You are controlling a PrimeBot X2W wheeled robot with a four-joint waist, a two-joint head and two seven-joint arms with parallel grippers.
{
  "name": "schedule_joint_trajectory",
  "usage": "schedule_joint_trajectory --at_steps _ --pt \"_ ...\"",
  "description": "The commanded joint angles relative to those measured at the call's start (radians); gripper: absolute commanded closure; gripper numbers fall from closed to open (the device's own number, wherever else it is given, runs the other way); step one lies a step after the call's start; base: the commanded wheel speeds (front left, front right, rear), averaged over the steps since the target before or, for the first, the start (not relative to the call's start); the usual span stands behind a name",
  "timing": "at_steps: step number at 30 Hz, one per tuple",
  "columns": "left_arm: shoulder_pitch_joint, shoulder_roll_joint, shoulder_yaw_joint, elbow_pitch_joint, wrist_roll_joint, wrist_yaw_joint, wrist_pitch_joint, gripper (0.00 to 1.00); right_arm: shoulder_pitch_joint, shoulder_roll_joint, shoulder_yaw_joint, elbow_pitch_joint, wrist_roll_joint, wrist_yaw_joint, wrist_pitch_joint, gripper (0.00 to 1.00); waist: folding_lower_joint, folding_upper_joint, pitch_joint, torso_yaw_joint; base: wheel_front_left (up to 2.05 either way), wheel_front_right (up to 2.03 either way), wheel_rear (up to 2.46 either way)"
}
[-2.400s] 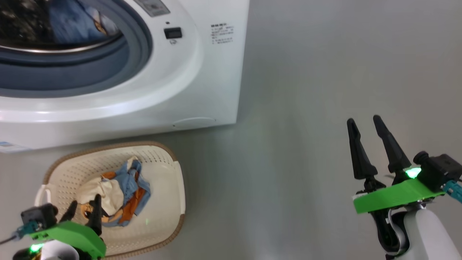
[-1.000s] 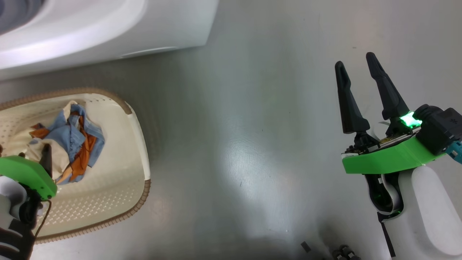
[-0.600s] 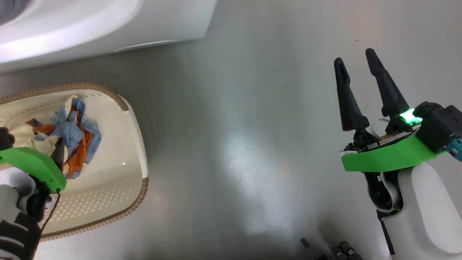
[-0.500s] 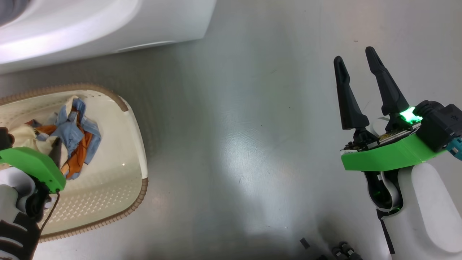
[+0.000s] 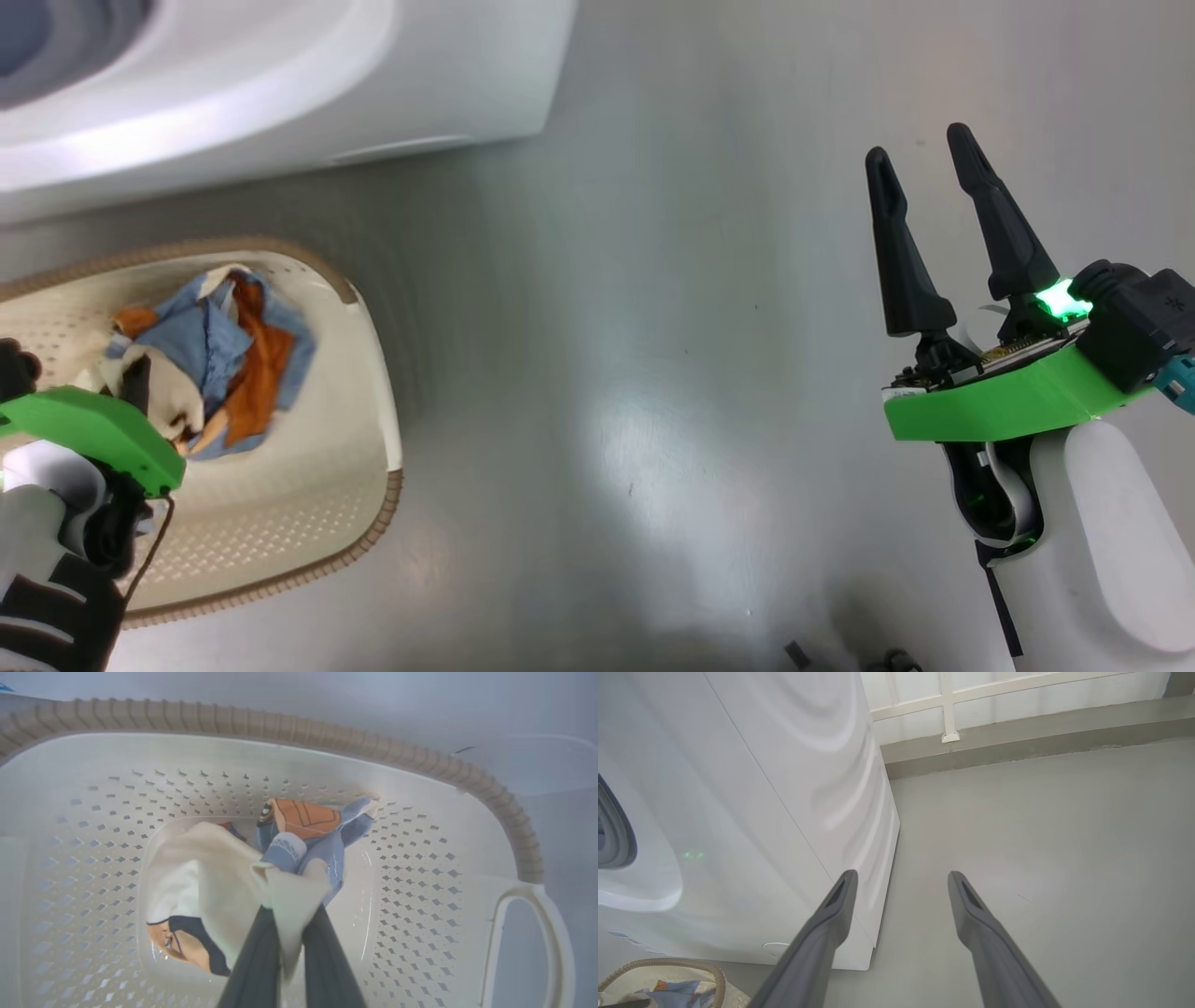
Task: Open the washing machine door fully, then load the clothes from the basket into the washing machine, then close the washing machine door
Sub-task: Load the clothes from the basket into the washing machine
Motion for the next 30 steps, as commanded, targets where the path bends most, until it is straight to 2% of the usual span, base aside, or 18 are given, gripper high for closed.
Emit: schedule_joint_trajectory --at_steps 1,9,14,19,30 --pt "0.041 0.047 0.024 -0.017 -0.024 -0.002 -0.039 1.00 0.035 0.007 0.018 -0.014 -0.006 0.002 -0.005 0.00 0.0000 -0.0001 -0.040 0.020 0.00 0.00 0.00" --pt "0.096 0.049 0.011 -0.084 -0.065 -0.002 -0.100 1.00 0.054 -0.007 0.008 0.013 0.005 0.002 -0.005 0.00 0.0000 -0.0001 -0.140 0.053 0.00 0.00 0.00" --pt "0.145 0.059 0.065 -0.162 -0.054 -0.002 -0.105 1.00 0.084 -0.018 0.009 0.028 0.015 0.002 -0.005 0.00 0.0000 -0.0001 -0.224 0.071 0.00 0.00 0.00" --pt "0.205 0.040 0.172 -0.256 0.054 -0.002 -0.106 1.00 0.126 -0.032 -0.007 0.050 0.028 0.002 -0.005 0.00 0.0000 -0.0001 -0.303 0.104 0.00 0.00 0.00" --pt "0.396 -0.043 0.435 -0.483 0.327 -0.002 -0.106 1.00 0.224 -0.055 -0.024 0.082 0.057 0.002 -0.005 0.00 0.0000 -0.0001 -0.466 0.153 0.00 0.00 0.00"
